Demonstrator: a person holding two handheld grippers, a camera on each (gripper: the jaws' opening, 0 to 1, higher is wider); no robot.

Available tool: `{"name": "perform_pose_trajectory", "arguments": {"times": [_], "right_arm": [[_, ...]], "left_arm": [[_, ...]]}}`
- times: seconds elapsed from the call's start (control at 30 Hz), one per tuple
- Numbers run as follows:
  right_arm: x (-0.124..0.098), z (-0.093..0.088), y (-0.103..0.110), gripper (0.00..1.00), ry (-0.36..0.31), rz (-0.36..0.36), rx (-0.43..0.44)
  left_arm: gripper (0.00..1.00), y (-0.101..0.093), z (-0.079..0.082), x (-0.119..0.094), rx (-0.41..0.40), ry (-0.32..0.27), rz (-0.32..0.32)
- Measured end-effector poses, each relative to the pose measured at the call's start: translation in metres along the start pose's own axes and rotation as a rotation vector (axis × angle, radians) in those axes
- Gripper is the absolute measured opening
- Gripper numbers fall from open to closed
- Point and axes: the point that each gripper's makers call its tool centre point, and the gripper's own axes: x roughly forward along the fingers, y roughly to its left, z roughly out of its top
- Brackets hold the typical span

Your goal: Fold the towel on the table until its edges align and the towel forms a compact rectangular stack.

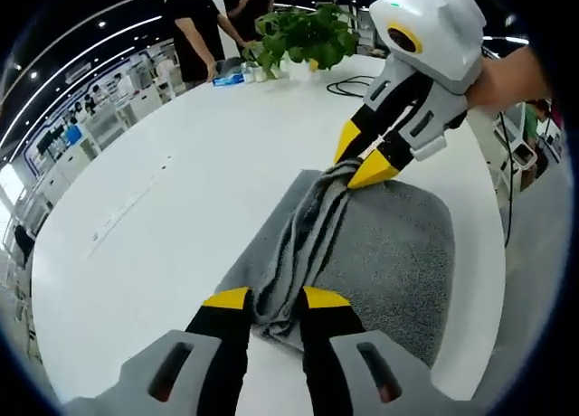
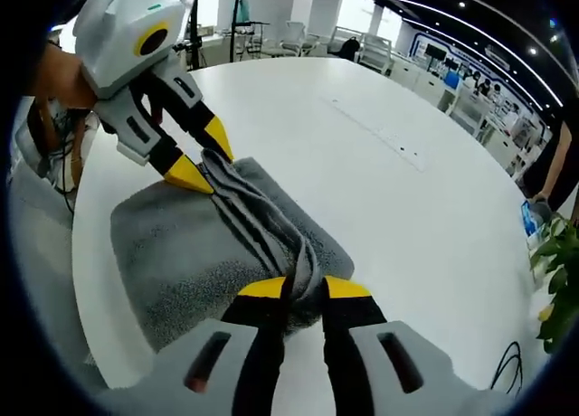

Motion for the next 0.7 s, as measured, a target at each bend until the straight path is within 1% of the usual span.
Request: {"name": "perform_pose_trajectory", "arguments": {"times": [0.07,0.1,0.13,0.23,0.27,0.33,0.4,0.43,0.47,0.5,0.57,0.6,0.63,0.67,0.7], "right_arm": [[-0.004,0.002,-0.002,0.12,-0.020,-0.010,-0.002],[-0.007,0.005,-0.003,0.12,-0.042,-0.012,0.009],[-0.011,0.007,-0.002,0.12,-0.064,-0.003,0.010],[-0.018,0.011,-0.001,0.07,-0.096,0.010,-0.001],[-0.020,0.012,0.000,0.08,-0.103,0.011,-0.001],[-0.022,0.016,0.002,0.08,-0.124,0.018,-0.016],[-0.022,0.016,0.006,0.08,-0.128,0.036,-0.021],[-0.020,0.016,0.012,0.09,-0.126,0.064,-0.022],[-0.019,0.015,0.013,0.09,-0.119,0.069,-0.022],[-0.016,0.012,0.015,0.09,-0.102,0.069,-0.041],[-0.012,0.011,0.019,0.09,-0.100,0.082,-0.057],[-0.006,0.009,0.018,0.09,-0.085,0.086,-0.069],[-0.001,0.006,0.018,0.11,-0.072,0.094,-0.081],[0.003,0.005,0.017,0.13,-0.066,0.094,-0.084],[0.007,0.001,0.016,0.16,-0.047,0.098,-0.087]], "left_arm": [[0.22,0.002,0.001,-0.004,0.003,-0.015,0.010],[0.22,0.002,0.001,-0.006,0.006,-0.022,0.012],[0.22,0.004,0.001,-0.009,0.015,-0.031,0.017],[0.21,0.007,0.002,-0.016,0.013,-0.053,0.029],[0.21,0.009,0.004,-0.019,0.009,-0.075,0.042],[0.21,0.011,0.007,-0.022,0.005,-0.091,0.051],[0.20,0.008,0.012,-0.026,-0.009,-0.118,0.042],[0.19,0.001,0.014,-0.025,-0.021,-0.130,0.010],[0.18,0.000,0.014,-0.025,-0.020,-0.129,0.005],[0.18,-0.006,0.013,-0.024,-0.012,-0.124,-0.011],[0.17,-0.017,0.010,-0.022,-0.022,-0.106,-0.061],[0.17,-0.023,0.008,-0.020,-0.017,-0.092,-0.074],[0.17,-0.027,0.005,-0.019,-0.003,-0.074,-0.083],[0.18,-0.028,0.003,-0.018,0.007,-0.066,-0.082],[0.18,-0.028,0.001,-0.016,0.010,-0.060,-0.079]]}}
